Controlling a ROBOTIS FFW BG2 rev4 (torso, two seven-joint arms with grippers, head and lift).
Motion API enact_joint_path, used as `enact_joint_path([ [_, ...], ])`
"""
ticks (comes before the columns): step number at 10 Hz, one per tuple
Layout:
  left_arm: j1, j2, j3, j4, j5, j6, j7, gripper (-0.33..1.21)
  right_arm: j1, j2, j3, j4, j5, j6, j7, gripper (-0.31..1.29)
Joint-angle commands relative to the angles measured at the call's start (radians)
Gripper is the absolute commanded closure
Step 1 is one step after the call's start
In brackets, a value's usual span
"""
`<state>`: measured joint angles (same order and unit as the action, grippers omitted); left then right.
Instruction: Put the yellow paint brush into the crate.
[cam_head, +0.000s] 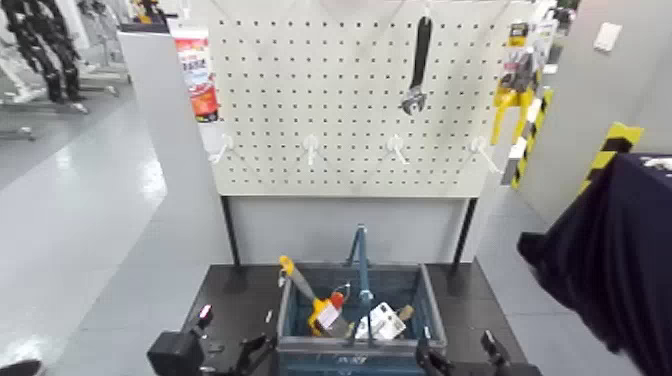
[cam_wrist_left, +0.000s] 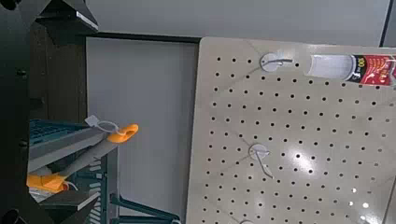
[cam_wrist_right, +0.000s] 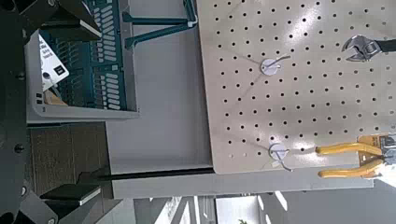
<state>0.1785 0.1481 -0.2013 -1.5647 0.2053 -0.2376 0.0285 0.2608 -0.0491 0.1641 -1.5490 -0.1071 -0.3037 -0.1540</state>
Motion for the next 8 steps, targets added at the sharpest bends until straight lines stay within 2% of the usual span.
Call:
enact_joint_path([
  [1, 0.016, -0.009, 0.01, -0.014, -0.027, 0.004, 0.001, 0.06, 0.002, 0.0, -0.002, -0.003, 0.006, 0.002, -0.001, 0.15],
  [8, 0.019, -0.01, 0.011, -0.015, -0.029, 0.006, -0.004, 0.06, 0.002, 0.003, -0.006, -0.01, 0.03, 0.018, 0.001, 0.15],
])
